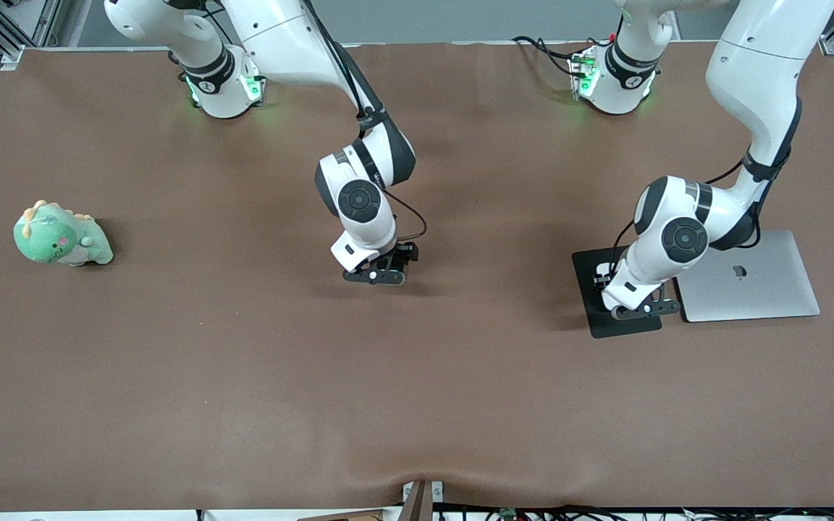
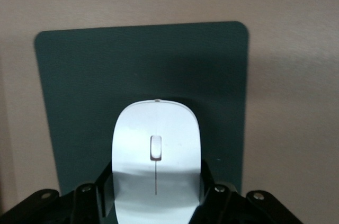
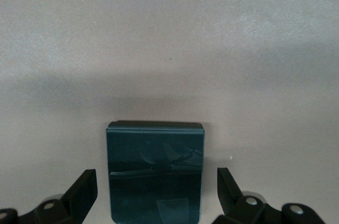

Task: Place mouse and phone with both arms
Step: 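Lower the mouse onto the pad while the right gripper grasps the phone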

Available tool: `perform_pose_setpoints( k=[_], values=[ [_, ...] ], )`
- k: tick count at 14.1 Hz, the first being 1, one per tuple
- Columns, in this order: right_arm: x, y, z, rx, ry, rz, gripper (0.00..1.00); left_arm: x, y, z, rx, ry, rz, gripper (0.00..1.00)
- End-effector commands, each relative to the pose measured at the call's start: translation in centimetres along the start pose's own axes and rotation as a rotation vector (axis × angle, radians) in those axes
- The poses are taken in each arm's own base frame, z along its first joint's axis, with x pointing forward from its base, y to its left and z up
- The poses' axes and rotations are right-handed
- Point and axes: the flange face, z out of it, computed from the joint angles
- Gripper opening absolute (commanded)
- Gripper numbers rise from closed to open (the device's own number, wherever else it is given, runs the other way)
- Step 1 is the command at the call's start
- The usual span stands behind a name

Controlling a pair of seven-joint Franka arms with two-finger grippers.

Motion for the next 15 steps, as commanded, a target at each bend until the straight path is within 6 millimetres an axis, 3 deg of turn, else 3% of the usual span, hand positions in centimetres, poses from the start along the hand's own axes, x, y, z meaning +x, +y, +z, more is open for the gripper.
perform_pose_setpoints(
  k=[1,6,7,9,11,12,13,14,15],
  values=[
    [-0.5,-0.4,1.2,0.014,0.009,0.026,1.00,-0.4,-0.5,-0.3,-0.001,0.013,-0.012,0.00],
    [-0.6,-0.3,1.8,0.007,0.010,0.034,1.00,-0.2,-0.7,0.9,-0.011,0.013,-0.018,0.00],
    [-0.7,-0.4,1.8,0.008,0.009,0.038,0.86,-0.2,-0.7,1.1,-0.012,0.011,-0.018,0.00],
    [-1.2,-0.9,1.8,0.008,0.011,0.028,0.44,0.0,-0.7,1.5,-0.014,0.008,-0.018,0.01],
    [-1.1,-0.8,1.7,0.007,0.007,0.043,0.10,0.3,-0.8,1.8,-0.014,0.006,-0.023,0.39],
    [-0.9,-0.7,1.4,0.008,0.004,0.055,0.00,0.5,-0.8,1.8,-0.015,0.007,-0.024,0.60],
    [-0.8,-0.6,1.1,0.012,0.004,0.065,0.00,0.6,-0.9,1.6,-0.015,0.010,-0.027,0.89],
    [-0.7,-0.6,0.8,0.015,0.004,0.080,0.00,0.7,-0.9,1.2,-0.016,0.018,-0.025,1.00],
    [-0.6,-0.5,0.4,0.014,0.000,0.111,0.00,0.7,-0.7,1.0,-0.015,0.021,-0.021,1.00]
  ],
)
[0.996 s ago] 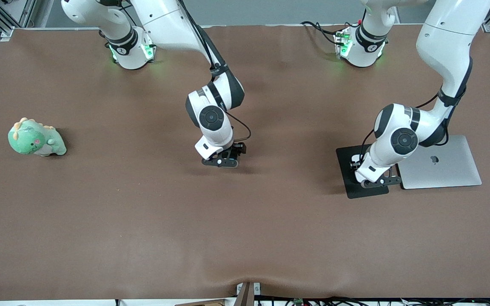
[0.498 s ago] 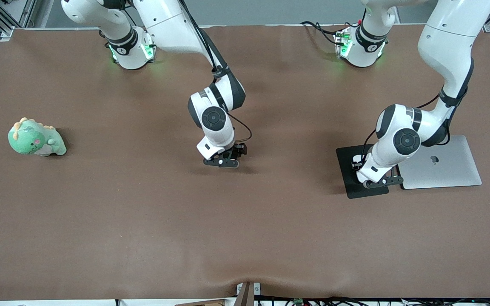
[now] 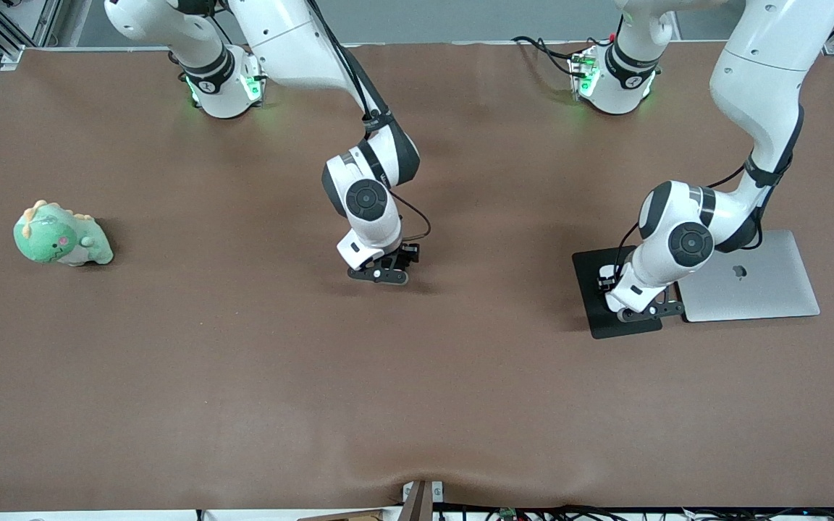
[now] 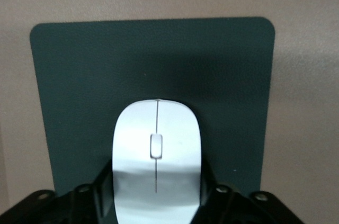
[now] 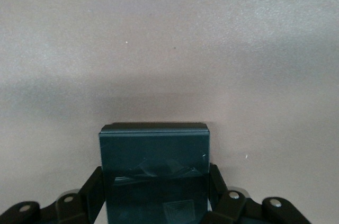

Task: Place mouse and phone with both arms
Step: 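Lower the mouse onto the pad while the right gripper grasps the phone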

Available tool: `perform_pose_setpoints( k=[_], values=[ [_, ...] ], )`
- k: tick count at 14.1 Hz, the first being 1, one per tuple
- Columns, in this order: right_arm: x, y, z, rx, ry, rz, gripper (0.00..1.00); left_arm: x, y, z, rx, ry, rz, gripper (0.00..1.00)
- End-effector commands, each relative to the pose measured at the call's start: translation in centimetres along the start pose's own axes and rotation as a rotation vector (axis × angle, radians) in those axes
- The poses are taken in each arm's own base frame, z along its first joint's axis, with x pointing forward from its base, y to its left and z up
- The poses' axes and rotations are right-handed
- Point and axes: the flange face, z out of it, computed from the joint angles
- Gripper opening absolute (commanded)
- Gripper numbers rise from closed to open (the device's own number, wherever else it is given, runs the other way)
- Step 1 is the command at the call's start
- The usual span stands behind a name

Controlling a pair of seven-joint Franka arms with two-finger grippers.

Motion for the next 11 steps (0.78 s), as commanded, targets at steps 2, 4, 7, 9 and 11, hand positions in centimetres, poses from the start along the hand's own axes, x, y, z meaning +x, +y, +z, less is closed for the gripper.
perform_pose_setpoints(
  k=[2,4,7,9,11],
  values=[
    [0.9,0.9,-2.7,0.007,-0.033,0.089,0.00,1.7,0.1,-2.7,-0.006,0.058,-0.011,1.00],
    [2.1,2.7,-5.0,-0.012,-0.072,0.117,0.00,2.6,-0.2,-6.3,0.009,0.078,-0.018,1.00],
    [4.2,5.0,-8.7,0.010,-0.092,0.157,0.00,4.3,-1.9,-14.5,0.078,0.037,-0.041,1.00],
    [5.9,7.8,-10.8,0.027,-0.117,0.172,0.00,5.3,-4.2,-20.7,0.105,0.034,-0.070,1.00],
    [7.2,11.5,-12.6,0.056,-0.120,0.159,0.00,5.7,-6.6,-26.5,0.114,0.060,-0.110,1.00]
  ],
)
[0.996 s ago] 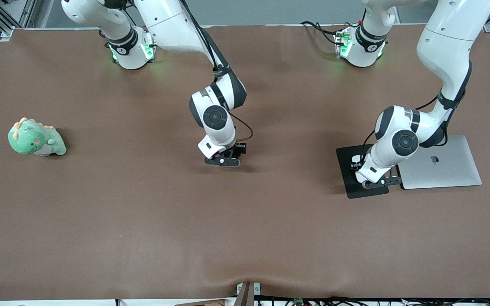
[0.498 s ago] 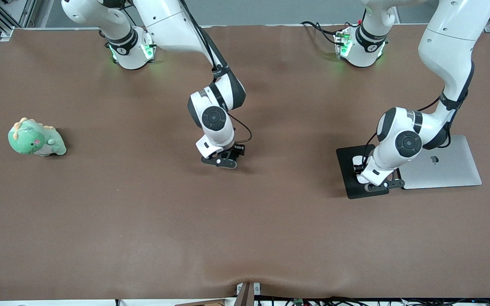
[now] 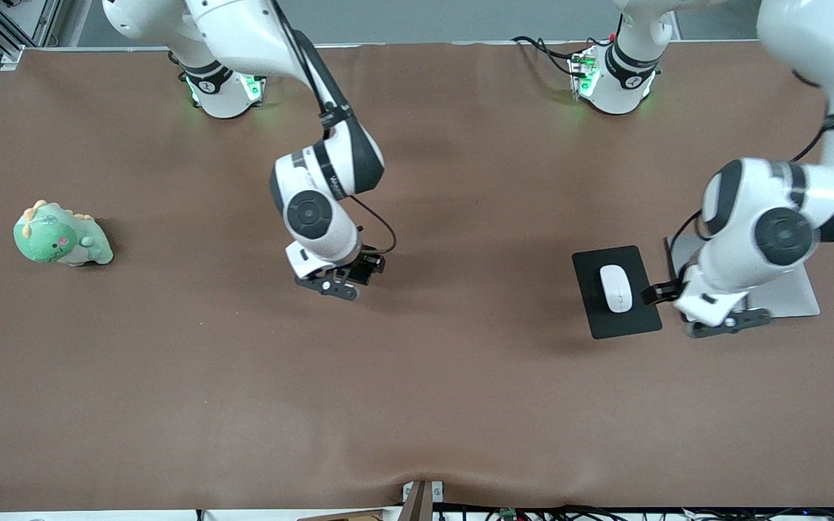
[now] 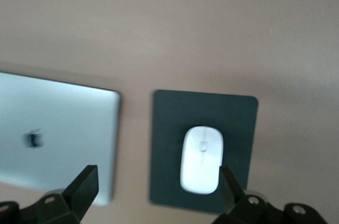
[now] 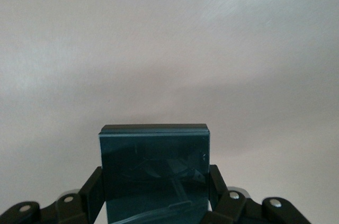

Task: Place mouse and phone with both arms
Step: 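Release the mouse and raise the left gripper while the right gripper lifts the phone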

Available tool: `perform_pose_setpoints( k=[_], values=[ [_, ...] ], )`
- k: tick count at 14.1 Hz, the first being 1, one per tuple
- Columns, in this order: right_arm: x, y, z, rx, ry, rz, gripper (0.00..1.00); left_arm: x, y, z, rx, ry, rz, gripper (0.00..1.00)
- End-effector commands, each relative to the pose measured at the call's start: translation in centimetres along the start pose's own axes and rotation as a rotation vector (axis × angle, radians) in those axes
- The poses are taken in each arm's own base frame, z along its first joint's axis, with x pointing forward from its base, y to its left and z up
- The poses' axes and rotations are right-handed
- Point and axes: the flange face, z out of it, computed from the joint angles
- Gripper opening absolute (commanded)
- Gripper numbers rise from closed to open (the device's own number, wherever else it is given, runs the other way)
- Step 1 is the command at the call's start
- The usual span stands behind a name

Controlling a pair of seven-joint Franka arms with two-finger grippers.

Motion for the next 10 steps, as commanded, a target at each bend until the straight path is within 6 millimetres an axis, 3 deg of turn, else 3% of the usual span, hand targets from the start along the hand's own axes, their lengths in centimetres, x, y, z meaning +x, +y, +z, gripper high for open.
perform_pose_setpoints(
  k=[1,4,7,10],
  values=[
    [1.5,5.0,-3.1,0.058,-0.038,-0.012,0.00,1.0,-3.2,-7.2,0.017,0.035,-0.037,1.00],
    [3.2,9.6,-4.0,0.063,-0.044,-0.028,0.00,0.2,-4.3,-14.4,0.020,0.042,-0.062,1.00],
    [4.7,13.7,-3.3,0.043,-0.052,-0.065,0.00,-2.5,-5.3,-20.0,-0.031,0.063,0.005,1.00],
    [5.5,17.3,-2.4,0.018,-0.066,-0.061,0.00,-4.5,-5.3,-23.0,-0.037,0.088,0.017,1.00]
  ],
)
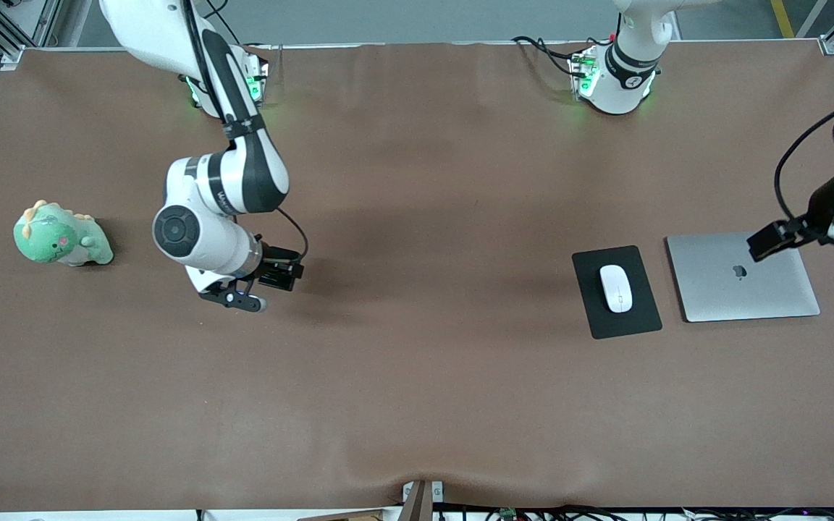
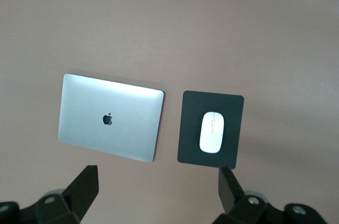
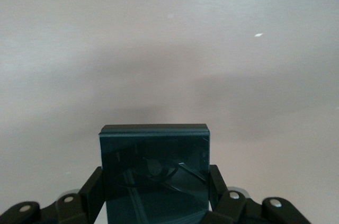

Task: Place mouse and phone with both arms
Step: 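Release the mouse and raise the left gripper while the right gripper lifts the phone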

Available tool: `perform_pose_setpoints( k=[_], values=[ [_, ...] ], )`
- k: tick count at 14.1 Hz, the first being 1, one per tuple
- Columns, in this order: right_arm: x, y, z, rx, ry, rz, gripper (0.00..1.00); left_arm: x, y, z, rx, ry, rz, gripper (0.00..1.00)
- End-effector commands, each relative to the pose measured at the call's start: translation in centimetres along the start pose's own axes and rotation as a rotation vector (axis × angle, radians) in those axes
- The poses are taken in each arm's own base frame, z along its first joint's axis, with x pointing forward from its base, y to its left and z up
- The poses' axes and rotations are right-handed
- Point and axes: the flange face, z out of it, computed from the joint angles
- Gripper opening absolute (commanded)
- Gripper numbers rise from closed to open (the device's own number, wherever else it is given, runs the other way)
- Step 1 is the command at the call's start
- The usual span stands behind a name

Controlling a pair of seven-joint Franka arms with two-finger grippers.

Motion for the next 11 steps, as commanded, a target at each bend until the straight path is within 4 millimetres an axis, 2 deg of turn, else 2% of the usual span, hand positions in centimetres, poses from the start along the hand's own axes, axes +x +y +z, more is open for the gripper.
perform_pose_setpoints(
  k=[1,4,5,9,11],
  values=[
    [-0.6,2.8,-0.3,0.000,-0.012,-0.019,0.00,-1.6,0.3,-2.5,-0.014,0.015,0.026,1.00],
    [0.3,6.9,-0.3,-0.024,-0.011,-0.034,0.00,-4.1,1.2,-5.7,-0.059,0.053,0.064,1.00],
    [0.6,8.6,-0.1,-0.029,-0.014,-0.046,0.00,-4.7,2.1,-6.1,-0.056,0.058,0.111,1.00],
    [1.8,15.7,-0.2,-0.038,-0.019,-0.115,0.00,-7.2,1.7,-7.6,-0.041,0.004,0.146,1.00],
    [1.6,18.6,1.1,-0.047,-0.007,-0.154,0.00,-7.4,0.3,-7.7,-0.047,0.003,0.189,1.00]
  ],
)
